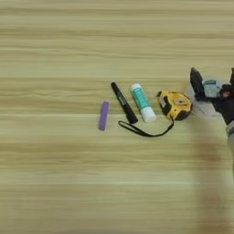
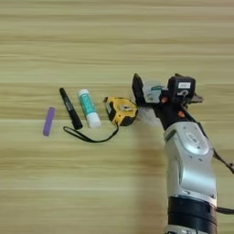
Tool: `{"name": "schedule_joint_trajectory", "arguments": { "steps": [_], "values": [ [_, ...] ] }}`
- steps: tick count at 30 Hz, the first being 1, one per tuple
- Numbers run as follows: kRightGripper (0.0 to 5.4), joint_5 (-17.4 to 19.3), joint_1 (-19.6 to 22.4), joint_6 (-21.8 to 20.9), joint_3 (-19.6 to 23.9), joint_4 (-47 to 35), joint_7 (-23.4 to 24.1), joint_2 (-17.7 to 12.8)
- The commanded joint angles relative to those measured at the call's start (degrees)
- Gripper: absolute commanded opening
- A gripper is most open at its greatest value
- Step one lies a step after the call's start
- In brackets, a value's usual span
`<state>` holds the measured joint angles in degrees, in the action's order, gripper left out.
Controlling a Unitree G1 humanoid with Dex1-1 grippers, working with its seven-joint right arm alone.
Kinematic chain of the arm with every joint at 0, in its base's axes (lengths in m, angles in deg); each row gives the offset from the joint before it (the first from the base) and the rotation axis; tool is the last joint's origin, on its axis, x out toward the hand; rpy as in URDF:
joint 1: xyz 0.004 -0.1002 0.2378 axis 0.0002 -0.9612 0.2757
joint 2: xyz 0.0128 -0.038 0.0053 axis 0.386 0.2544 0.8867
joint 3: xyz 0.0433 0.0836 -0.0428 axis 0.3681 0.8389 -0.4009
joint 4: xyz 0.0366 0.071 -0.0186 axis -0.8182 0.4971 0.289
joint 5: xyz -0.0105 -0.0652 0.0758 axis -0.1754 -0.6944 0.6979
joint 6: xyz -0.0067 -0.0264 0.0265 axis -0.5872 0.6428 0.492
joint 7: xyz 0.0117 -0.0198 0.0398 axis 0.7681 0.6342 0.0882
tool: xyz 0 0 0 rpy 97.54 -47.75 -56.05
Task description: Move the objects on the table
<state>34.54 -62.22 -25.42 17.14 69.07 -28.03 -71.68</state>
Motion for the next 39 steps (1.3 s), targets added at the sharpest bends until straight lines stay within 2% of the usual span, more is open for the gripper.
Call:
{"name": "schedule_joint_trajectory", "arguments": {
  "steps": [1, 8, 16, 20, 31, 39],
  "values": [
    [5.35, 0.65, -0.47, 0.83, -0.37, -7.38, 0.18, -0.44],
    [5.35, 1.65, -5.09, 3.19, -1.21, -11.41, -1.22, 1.12],
    [5.35, 6.72, -12.11, 10.28, -1.62, -20.16, -3.47, 2.55],
    [5.35, 7.75, -14.1, 12.42, -1.87, -21.92, -3.7, 2.76],
    [5.35, 5.88, -13.37, 11.29, -2.87, -15.91, -3.82, 3.75],
    [5.35, 2.65, -10.13, 7.97, -4.36, -8.16, -3.27, 4.52]
  ]
}}
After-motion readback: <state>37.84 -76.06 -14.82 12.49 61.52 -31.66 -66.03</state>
